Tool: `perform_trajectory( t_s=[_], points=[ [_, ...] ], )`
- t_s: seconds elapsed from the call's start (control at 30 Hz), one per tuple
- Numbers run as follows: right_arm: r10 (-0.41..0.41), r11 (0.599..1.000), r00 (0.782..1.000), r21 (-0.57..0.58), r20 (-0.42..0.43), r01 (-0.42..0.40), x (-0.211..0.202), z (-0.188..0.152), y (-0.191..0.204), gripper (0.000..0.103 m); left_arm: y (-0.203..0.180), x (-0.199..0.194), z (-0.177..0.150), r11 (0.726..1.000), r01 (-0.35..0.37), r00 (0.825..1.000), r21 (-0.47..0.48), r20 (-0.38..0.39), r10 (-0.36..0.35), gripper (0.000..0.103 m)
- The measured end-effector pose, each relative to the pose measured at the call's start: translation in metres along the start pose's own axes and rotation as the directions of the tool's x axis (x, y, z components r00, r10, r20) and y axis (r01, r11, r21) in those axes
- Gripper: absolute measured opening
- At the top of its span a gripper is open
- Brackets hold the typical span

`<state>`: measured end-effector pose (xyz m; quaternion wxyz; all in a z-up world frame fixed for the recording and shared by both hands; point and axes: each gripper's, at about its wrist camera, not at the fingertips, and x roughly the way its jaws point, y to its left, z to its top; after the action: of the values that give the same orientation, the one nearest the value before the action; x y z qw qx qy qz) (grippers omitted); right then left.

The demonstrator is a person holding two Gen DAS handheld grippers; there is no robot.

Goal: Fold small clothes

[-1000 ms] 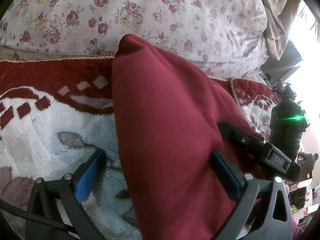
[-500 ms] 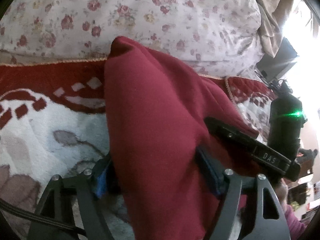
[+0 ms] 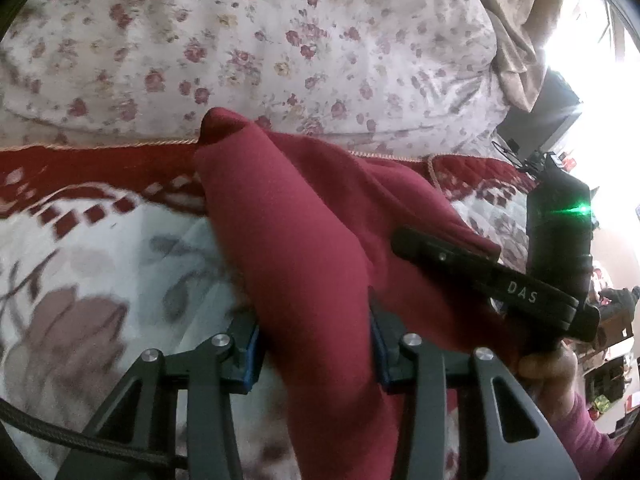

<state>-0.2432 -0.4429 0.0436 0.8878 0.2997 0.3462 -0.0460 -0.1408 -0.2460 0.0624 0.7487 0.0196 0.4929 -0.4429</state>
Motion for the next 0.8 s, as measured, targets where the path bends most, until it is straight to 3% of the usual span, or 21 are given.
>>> perform_trajectory(
  t_s=[0.17, 0.3, 0.4, 0.5, 0.6, 0.73, 0.8],
  points=[
    [0.009, 0.997, 0.998, -0.072, -0.068, -0.014, -0.023, -0.028, 0.039, 0.053, -0.007, -0.049, -0.033, 1.000, -0.019, 1.000, 0.002, 0.003, 0.019, 0.042],
    [0.007, 0.993, 0.992, -0.113, -0.129, -0.021, -0.033, -0.061, 0.064, 0.057, 0.005, -0.066, -0.076, 0.998, -0.057, 0.997, -0.031, -0.044, 0.056, 0.045],
    [-0.089, 0.985, 0.982, -0.158, -0.164, 0.063, -0.032, -0.084, 0.070, 0.070, 0.015, -0.060, -0.096, 0.992, -0.120, 0.988, -0.046, -0.099, 0.115, 0.056],
    [-0.144, 0.978, 0.982, -0.169, -0.125, 0.122, -0.054, -0.092, 0.070, 0.071, 0.011, -0.076, -0.099, 0.979, -0.203, 0.978, -0.014, -0.045, 0.202, 0.065],
    [-0.182, 0.967, 0.983, -0.190, -0.037, 0.172, -0.088, -0.094, 0.077, 0.071, 0.005, -0.094, -0.090, 0.957, -0.289, 0.956, -0.005, 0.048, 0.289, 0.082],
    [-0.146, 0.953, 0.989, -0.268, 0.009, 0.143, -0.104, -0.095, 0.102, 0.067, 0.000, -0.089, -0.080, 0.935, -0.355, 0.933, -0.002, 0.071, 0.354, 0.084],
    [-0.144, 0.939, 0.989, -0.313, 0.021, 0.143, -0.099, -0.096, 0.116, 0.060, 0.000, -0.079, -0.078, 0.909, -0.417, 0.905, 0.003, 0.090, 0.415, 0.084]
  ],
)
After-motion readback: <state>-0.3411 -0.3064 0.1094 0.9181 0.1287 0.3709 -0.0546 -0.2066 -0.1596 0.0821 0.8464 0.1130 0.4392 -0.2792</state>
